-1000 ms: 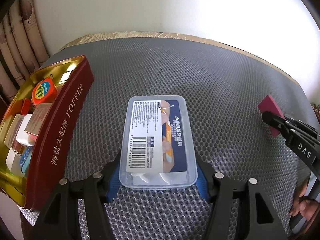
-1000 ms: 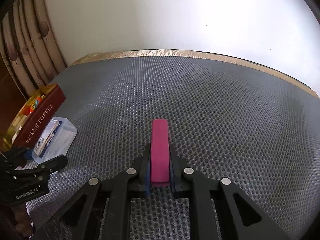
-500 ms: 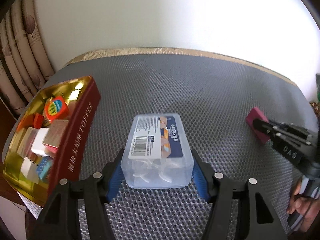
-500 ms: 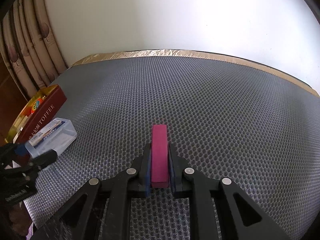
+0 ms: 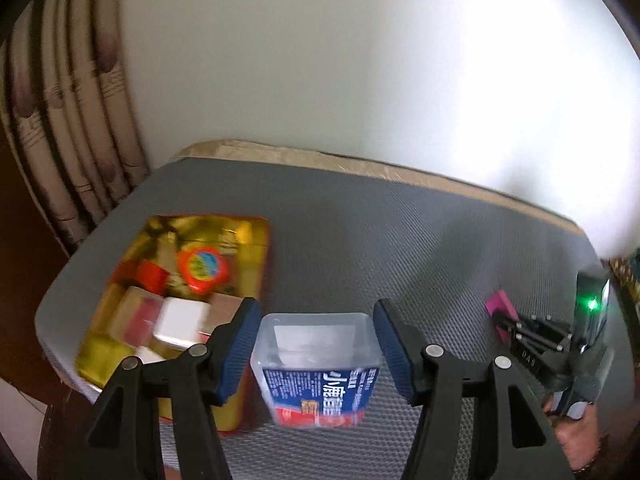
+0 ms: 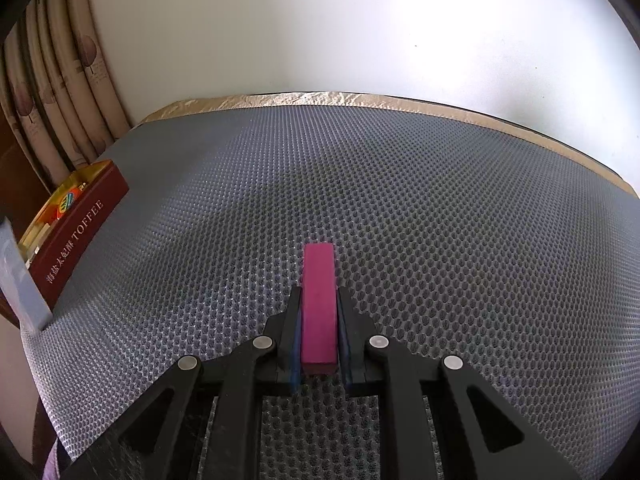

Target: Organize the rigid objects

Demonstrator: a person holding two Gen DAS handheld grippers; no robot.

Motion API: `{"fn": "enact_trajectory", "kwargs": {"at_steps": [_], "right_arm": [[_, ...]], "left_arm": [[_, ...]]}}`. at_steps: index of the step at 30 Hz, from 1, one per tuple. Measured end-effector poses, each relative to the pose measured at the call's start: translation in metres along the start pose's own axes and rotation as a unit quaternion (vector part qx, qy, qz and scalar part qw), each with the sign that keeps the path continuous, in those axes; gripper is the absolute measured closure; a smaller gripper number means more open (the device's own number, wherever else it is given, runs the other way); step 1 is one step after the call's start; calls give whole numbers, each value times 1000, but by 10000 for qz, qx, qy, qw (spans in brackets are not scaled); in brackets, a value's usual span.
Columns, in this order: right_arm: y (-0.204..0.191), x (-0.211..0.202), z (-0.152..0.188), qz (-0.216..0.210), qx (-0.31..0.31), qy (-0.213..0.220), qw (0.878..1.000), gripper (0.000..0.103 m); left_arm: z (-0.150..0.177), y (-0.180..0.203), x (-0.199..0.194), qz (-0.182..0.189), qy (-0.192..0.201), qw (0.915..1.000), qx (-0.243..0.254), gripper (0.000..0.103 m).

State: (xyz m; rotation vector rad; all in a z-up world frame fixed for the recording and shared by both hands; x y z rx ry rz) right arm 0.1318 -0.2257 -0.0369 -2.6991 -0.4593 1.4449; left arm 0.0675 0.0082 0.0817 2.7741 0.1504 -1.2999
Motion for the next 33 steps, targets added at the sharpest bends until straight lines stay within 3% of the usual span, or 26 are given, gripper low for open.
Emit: {"fn": "enact_trajectory", "kwargs": {"at_steps": [2,5,9,13,15,17,19,21,25,29,31,33], "right_arm": [[0,0,0,10,-3,-4,10000,88],[-2,2,-1,24,-15,-21,10000,88],[-5,6,-2,22,-31,-29,10000,88],[-6,9,-3,21,-37,-40,10000,87],[-6,10,-4,20,-48,-59,10000,87],[-7,10,-3,8,-55,-60,10000,87],[-8,10,-3,1,-46,-57,10000,87],[-7,9,-3,-14,-33,-43,10000,87],[-5,8,-2,-86,-2,-17,10000,87],[-1,4,0,-158,-17,1,9999,87],[-1,4,0,-178,-32,-8,9998,87],[0,3,1,-214,-39,-12,9998,87]], "left_arm": [[-10,-20,-10,-110,53,9999,-93,52],[-27,-62,-12,-277,62,9993,-251,52],[-36,-99,-5,-821,-67,9957,-421,52],[-25,-95,-1,-302,-373,9974,-532,52],[-16,-74,6,308,-739,9960,-407,52],[-7,-48,18,881,-1144,9886,-420,42],[1,-26,36,1184,-1586,9791,-457,33],[4,-8,53,1479,-1938,9684,-518,33],[10,8,86,1697,-2503,9483,-965,33],[7,2,104,2129,-2720,9176,-1966,33],[5,11,105,2009,-2778,9157,-2099,33],[-1,21,104,1663,-2726,9232,-2138,33]]}}
Point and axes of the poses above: each gripper's, at about its wrist camera, not at the fingertips, and x roughly the way its jaws point, y to its right, z to its underside, the point moved 2 cm from there along x, roughly the way its jaws point, and after that the axes turned 5 degrees about -y, right-handed, at the moved point
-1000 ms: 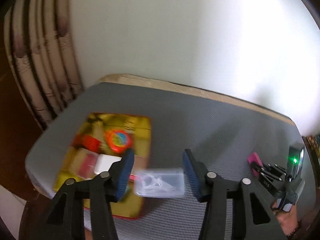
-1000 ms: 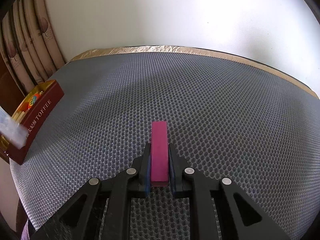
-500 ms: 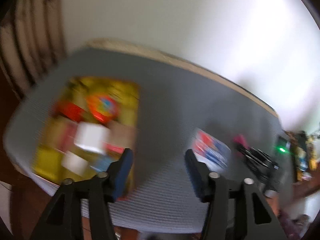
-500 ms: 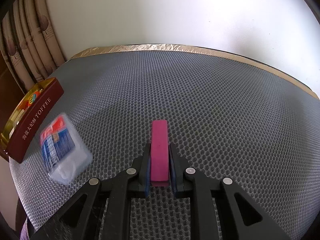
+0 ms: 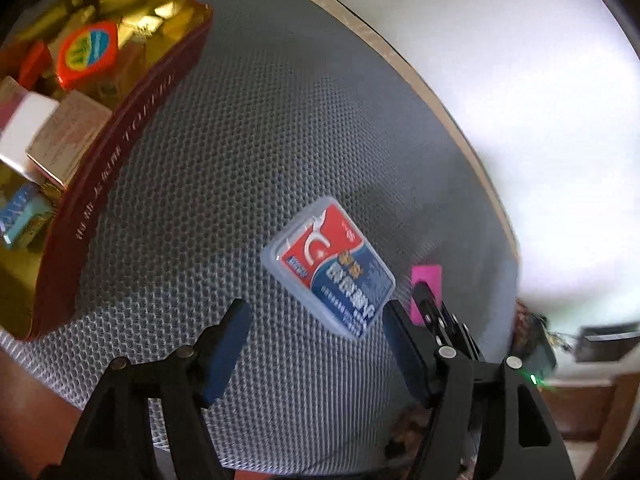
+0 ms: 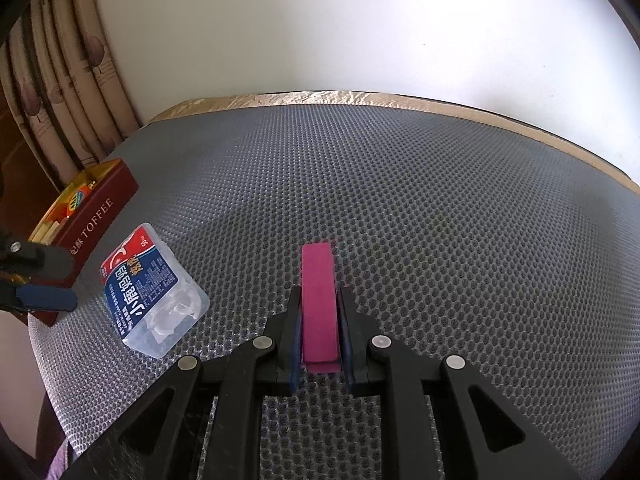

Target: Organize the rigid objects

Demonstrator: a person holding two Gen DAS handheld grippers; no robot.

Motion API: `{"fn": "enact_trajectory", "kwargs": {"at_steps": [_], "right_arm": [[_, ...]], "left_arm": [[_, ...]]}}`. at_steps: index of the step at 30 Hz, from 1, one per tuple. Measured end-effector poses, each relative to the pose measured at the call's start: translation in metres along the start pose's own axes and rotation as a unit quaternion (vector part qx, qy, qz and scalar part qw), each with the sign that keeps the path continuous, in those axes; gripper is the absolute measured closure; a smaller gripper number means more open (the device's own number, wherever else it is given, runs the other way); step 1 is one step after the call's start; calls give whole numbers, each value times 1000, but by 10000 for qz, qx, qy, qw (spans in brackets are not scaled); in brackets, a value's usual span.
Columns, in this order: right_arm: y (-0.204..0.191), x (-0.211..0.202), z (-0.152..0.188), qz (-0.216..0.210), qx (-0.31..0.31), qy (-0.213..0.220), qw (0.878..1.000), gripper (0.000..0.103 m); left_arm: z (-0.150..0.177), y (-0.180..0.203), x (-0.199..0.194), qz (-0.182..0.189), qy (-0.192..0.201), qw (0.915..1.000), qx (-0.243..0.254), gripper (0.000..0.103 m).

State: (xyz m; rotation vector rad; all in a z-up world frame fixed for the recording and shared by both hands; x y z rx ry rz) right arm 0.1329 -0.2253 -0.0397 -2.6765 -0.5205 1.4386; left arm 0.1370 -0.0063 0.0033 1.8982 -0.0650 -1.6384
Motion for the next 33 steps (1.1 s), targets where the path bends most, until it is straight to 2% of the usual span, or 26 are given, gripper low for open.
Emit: {"fn": "enact_trajectory", "kwargs": {"at_steps": [7,12,14,17,21,23,27,28,29,33], "right_arm": [[2,-2,1,-127,-10,-35,9999,86],[4,-3,1,-243,-16,-62,9997,86],[6,-3,1,-302,-34,-71,9995,85],[6,-5,2,-359,-50,-66,9993,84],[6,-5,3,-428,-70,-75,9990,83],[6,-5,2,-450,-70,-80,9989,81],[6,-4,3,-458,-71,-116,9989,81],[6,-3,1,-456,-74,-126,9989,81],[7,-2,0,-455,-70,-133,9989,79],[5,0,-3,-440,-72,-156,9989,76]], "left_arm": [[-8,31,22,-289,32,9962,-825,33],[-17,21,36,-504,103,9841,-1701,33],[-22,19,45,-485,109,9794,-1956,32],[-36,24,51,-547,187,9791,-1950,28],[-34,26,65,-597,350,9724,-2227,25],[-37,31,68,-693,290,9733,-2168,25],[-41,42,74,-899,54,9807,-1736,26],[-43,46,76,-1012,-16,9822,-1585,32],[-43,48,77,-1045,-60,9835,-1476,33],[-38,45,73,-775,-253,9895,-1196,33]]}}
Point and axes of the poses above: each gripper's, at about its wrist camera, not at the fingertips, and x roughly the way its jaws point, y to its right, z to its underside, the point moved 2 cm from there along x, roughly the way its jaws point, and after that the axes turned 5 degrees about -y, right-handed, at the moved point
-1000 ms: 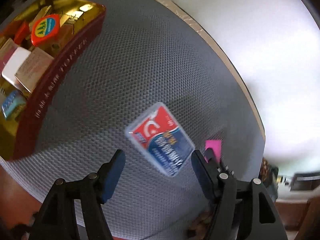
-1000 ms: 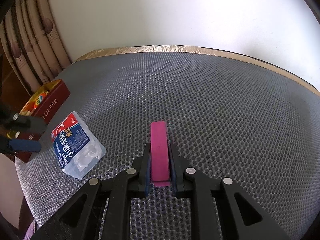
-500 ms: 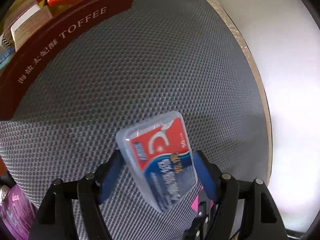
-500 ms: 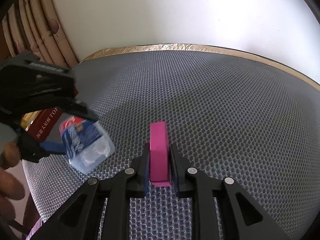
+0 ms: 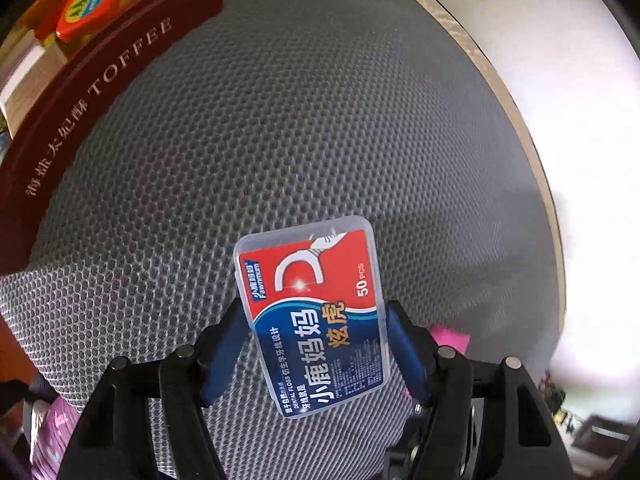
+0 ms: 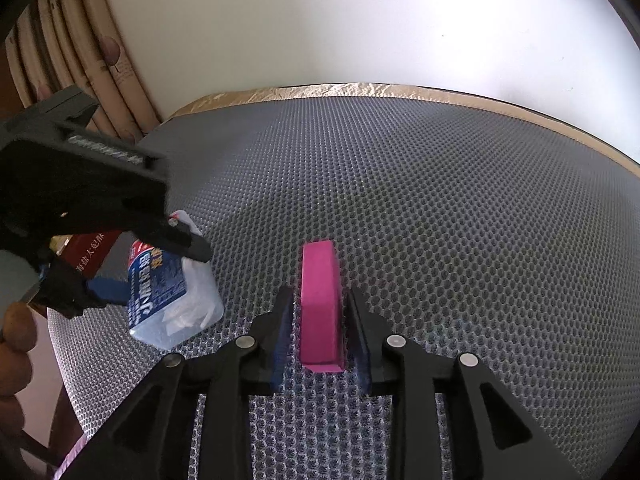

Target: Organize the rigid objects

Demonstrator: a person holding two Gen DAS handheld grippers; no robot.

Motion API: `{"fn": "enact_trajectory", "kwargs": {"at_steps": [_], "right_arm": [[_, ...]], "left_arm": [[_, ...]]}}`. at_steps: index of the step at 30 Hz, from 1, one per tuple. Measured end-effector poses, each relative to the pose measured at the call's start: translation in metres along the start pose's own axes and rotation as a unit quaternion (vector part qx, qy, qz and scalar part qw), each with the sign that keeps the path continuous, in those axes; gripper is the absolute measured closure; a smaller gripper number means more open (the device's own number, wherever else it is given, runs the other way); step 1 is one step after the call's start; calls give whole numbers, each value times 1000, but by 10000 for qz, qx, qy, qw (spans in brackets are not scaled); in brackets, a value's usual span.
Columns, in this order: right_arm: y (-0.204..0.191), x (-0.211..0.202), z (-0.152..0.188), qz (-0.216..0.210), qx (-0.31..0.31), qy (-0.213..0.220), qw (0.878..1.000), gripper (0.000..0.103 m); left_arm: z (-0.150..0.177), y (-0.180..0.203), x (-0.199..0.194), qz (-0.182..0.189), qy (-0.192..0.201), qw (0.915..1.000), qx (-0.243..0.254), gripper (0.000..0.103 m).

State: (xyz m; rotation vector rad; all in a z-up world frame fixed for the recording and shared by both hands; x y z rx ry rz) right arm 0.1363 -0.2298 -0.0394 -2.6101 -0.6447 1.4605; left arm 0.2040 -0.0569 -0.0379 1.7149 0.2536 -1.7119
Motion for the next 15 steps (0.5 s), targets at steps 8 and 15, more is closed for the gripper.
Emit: {"fn": "enact_trajectory", "kwargs": {"at_steps": [8,15], "right_arm": [[-3,7,-3,80,-47,-24,10000,75],[-10,10,0,162,-133,-52,9998,75]], "left_arm": [[36,-22,-22,42,39,9938,1114,33],[54,-50,-92,97,714,9870,1434,33]]}}
Point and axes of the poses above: each gripper's, at about its wrist camera, not at the fingertips, and x roughly the way its jaws point, y to its right, z to its underside, the point moved 2 cm from there along x, roughly the way its jaws point, and after that the axes turned 5 degrees about -y, right-handed, at the moved point
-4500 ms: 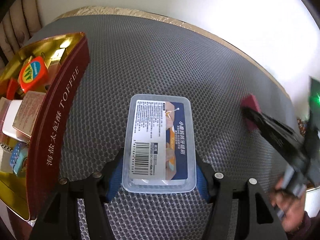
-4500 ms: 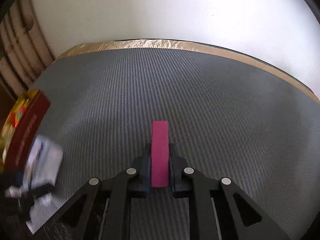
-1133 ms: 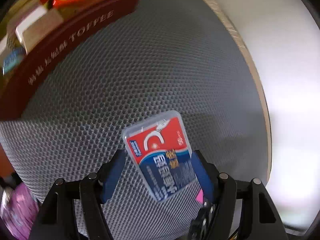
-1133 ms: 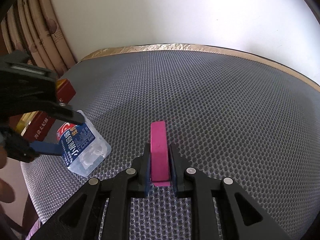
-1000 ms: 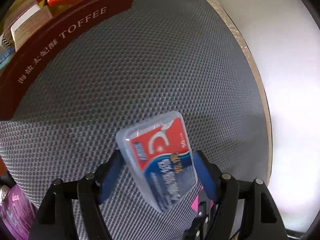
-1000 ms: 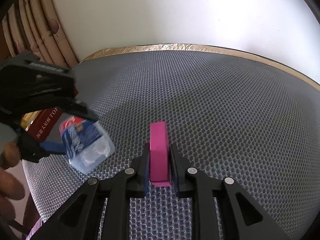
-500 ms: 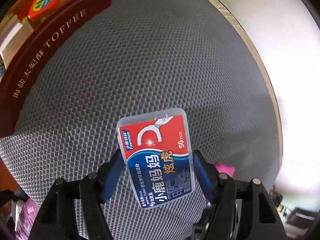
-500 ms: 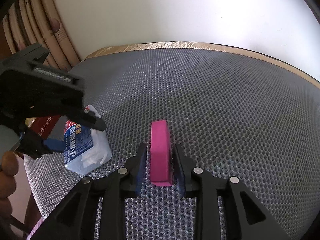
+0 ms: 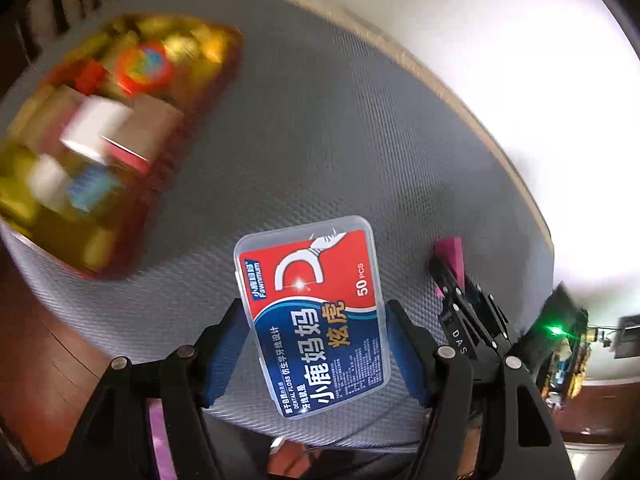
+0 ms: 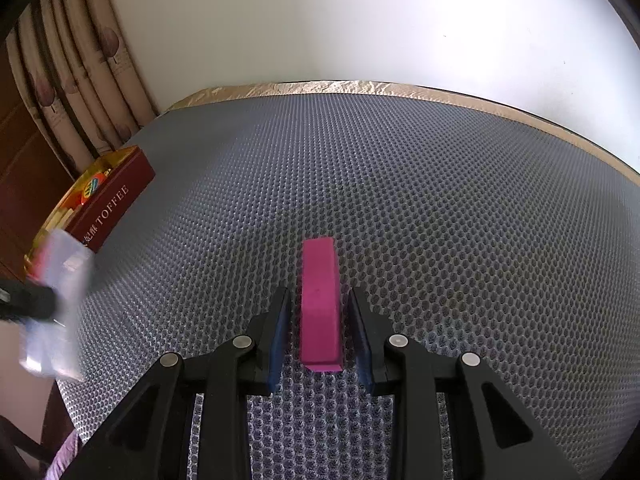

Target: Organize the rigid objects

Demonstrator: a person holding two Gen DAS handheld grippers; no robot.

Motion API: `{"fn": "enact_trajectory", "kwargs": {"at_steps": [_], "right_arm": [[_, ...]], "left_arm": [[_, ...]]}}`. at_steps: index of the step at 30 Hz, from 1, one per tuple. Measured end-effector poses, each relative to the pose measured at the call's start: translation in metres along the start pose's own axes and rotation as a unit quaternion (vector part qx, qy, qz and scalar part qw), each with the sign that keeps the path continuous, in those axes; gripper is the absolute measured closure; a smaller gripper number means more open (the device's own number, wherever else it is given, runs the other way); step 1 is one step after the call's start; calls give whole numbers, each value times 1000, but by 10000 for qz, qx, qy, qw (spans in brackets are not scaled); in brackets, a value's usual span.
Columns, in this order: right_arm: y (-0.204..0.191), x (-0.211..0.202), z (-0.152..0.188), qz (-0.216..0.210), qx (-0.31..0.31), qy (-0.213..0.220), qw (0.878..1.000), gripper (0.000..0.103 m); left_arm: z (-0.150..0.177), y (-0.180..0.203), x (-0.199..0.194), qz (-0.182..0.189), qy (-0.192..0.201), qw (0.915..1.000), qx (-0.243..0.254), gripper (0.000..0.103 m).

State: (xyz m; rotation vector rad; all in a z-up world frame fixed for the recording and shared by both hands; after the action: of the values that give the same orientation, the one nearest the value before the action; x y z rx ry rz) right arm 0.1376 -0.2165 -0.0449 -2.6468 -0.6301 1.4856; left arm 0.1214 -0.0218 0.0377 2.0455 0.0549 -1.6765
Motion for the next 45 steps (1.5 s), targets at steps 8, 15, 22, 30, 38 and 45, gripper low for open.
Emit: {"fn": "enact_trajectory", "kwargs": {"at_steps": [8,15,22,30,38,45], "right_arm": [[-10,3,1,107,-43,-11,9999,75],[-17,6,0,206,-83,-22,9998,75],[-19,8,-2,227,-99,-36,9997,75],[-18,8,-1,198,-83,-45,9998,74],[-12,7,-2,98,-4,-72,9999,75],[0,2,-4,20,303,-231,9993,84]], "left_arm": [[-67,-82,-69,-828,806,9931,-198,33],[-106,-136,-66,-1234,689,9896,-275,33],[-131,-146,-45,-2217,1065,9693,-17,32],[-116,-116,-47,-3117,2036,9191,1286,32],[-72,-131,-116,-1735,2744,9440,594,32],[22,-199,-156,-925,2885,9508,-645,32]]}}
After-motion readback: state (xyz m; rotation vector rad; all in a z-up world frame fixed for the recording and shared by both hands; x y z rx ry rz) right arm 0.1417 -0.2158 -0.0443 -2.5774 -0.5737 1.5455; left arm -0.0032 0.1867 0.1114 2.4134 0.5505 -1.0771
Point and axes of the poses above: each gripper's, at about its wrist camera, not at the fingertips, and x roughly the way its jaws point, y to its right, z to its underside, the point moved 2 cm from there along x, roughly the way its jaws point, and after that the axes turned 5 degrees about -y, right-handed, at the moved point
